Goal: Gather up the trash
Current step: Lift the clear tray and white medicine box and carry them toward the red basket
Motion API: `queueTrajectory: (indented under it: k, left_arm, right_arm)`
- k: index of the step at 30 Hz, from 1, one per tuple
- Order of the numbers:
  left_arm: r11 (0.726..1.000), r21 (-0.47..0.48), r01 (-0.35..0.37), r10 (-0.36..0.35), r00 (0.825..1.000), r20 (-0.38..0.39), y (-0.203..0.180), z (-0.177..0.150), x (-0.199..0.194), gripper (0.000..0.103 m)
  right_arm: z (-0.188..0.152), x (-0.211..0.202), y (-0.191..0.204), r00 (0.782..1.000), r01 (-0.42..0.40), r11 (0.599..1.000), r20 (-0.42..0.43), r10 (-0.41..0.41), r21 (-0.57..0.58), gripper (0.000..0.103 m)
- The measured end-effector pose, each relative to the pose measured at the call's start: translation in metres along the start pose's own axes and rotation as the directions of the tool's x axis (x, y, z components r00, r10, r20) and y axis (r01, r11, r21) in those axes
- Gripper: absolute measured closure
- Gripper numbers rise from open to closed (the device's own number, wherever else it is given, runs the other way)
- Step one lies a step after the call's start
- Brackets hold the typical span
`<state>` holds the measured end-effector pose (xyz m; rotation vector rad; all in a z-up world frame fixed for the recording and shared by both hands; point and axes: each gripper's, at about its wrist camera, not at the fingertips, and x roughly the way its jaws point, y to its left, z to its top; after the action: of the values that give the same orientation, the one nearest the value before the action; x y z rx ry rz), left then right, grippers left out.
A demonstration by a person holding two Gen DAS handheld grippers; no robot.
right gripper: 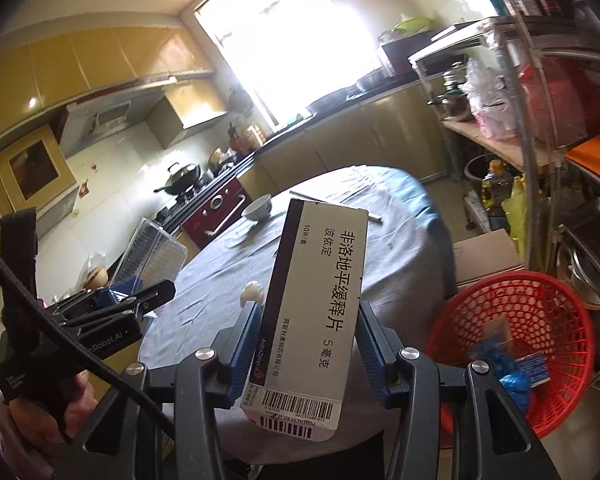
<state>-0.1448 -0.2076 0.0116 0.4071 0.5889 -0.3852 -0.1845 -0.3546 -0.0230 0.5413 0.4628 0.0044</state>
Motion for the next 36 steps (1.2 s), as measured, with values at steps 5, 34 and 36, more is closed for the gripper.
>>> queueTrajectory:
  k: [5, 34, 36]
  left_arm:
    - [0.999, 0.003, 0.04, -0.04, 0.999, 0.034, -0.009, -0.001, 0.0, 0.045]
    - [0.978, 0.062, 0.2, -0.201, 0.979, 0.015, -0.036, -0.023, -0.001, 0.045]
    - [0.976, 0.079, 0.203, -0.204, 0.979, 0.008, -0.041, -0.025, 0.0, 0.044]
  right_arm:
    - [0.001, -0.008, -0.02, 0.999, 0.032, 0.999, 0.023, -0.032, 0.027, 0.052]
    - [-0.001, -0.028, -0.052, 0.99, 0.114, 0.991, 0.075, -0.119, 0.063, 0.052]
    - [-0.002, -0.028, -0.053, 0.99, 0.114, 0.991, 0.075, -0.119, 0.066, 0.052]
